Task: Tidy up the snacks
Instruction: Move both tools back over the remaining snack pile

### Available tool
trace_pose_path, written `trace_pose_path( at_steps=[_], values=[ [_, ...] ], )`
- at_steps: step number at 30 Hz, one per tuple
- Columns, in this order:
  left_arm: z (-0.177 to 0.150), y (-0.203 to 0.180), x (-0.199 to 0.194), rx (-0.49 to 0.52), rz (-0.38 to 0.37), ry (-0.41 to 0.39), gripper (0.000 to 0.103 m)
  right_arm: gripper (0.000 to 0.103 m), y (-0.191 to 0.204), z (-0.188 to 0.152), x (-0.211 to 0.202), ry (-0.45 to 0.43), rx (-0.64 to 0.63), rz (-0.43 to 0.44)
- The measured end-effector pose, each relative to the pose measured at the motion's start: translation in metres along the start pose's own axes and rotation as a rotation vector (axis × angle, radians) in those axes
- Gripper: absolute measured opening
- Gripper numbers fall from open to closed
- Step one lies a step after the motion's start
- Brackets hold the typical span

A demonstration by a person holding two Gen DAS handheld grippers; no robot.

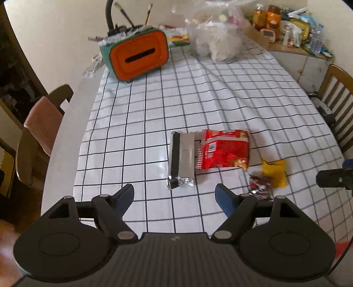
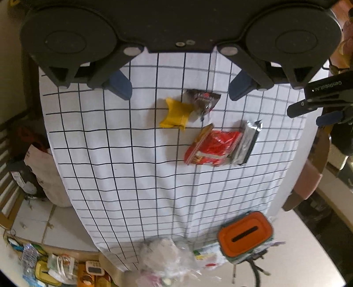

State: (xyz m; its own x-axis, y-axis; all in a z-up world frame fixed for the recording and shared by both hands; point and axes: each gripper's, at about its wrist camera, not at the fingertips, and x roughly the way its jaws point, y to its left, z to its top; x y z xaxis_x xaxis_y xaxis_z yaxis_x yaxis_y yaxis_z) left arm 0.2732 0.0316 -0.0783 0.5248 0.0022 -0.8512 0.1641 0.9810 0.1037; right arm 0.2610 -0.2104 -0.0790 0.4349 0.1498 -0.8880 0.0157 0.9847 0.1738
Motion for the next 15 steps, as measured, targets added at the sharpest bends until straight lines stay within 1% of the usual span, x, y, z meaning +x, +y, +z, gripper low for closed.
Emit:
trace_pose_path(
  at_steps=[9,15],
  values=[
    [0.027,0.01,0.055,-0.034,0.011,0.048,0.08,0.093,-0.006,0.023,0.049,0.057,0.085,-0.018],
    [0.04,0.014,0.09,-0.074,0.025,0.084,0.08,0.09,-0.003,0.028,0.081,0.097,0.106,-0.048]
  ],
)
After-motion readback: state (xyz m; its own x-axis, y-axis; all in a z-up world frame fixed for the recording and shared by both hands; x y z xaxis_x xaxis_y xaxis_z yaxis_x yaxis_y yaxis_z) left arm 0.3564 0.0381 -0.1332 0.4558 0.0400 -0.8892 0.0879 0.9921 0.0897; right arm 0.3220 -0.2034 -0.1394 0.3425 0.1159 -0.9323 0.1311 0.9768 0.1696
